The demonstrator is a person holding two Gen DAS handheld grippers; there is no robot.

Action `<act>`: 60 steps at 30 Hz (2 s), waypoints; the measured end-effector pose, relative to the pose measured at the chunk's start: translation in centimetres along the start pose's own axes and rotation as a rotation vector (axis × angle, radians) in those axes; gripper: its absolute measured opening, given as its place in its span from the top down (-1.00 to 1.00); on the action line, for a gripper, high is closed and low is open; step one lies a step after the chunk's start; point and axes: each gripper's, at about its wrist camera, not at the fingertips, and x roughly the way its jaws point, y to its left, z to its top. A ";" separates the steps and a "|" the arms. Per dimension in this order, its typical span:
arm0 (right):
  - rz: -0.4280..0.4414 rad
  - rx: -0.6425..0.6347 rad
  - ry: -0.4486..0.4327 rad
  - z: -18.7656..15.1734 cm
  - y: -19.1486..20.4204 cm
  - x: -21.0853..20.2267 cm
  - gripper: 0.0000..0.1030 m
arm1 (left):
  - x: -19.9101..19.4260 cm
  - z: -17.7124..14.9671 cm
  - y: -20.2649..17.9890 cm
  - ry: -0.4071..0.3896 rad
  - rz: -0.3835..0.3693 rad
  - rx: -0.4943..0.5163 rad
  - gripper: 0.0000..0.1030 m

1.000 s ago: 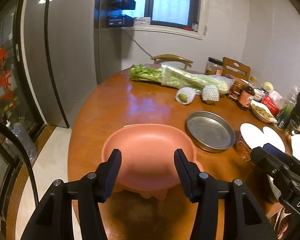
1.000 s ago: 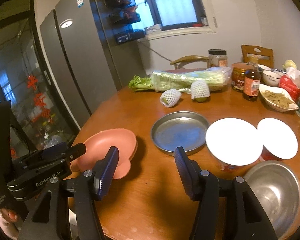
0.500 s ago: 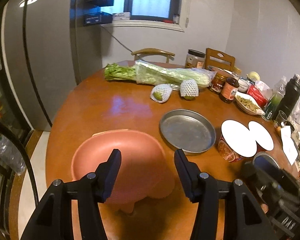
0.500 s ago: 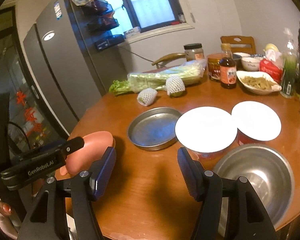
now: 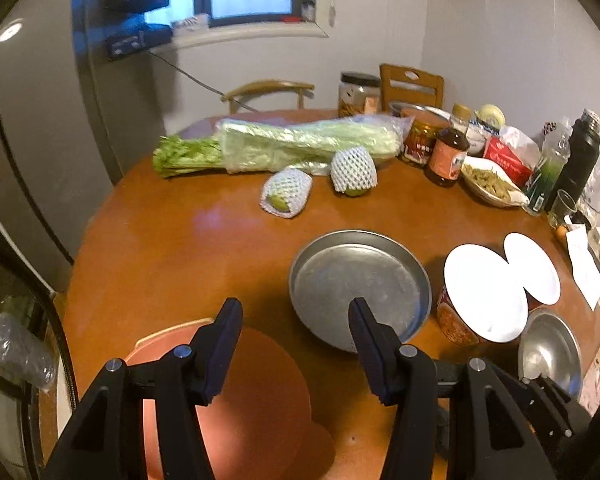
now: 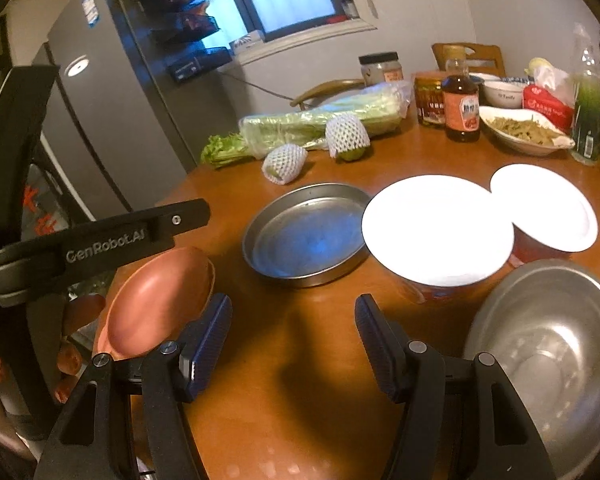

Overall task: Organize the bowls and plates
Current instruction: 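Move the right tool to the grey metal tray and grasp its rim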

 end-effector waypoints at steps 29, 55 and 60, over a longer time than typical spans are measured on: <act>-0.107 0.132 0.082 2.4 -0.9 8.5 -0.28 | 11.2 2.9 1.0 0.243 -0.024 -0.008 0.13; -0.062 0.025 -0.005 3.4 2.3 5.7 0.10 | 5.6 2.5 3.3 0.146 -0.027 -0.032 0.68; -0.061 0.015 -0.030 3.3 3.1 4.3 0.10 | 3.7 2.2 3.2 0.114 -0.032 -0.032 0.68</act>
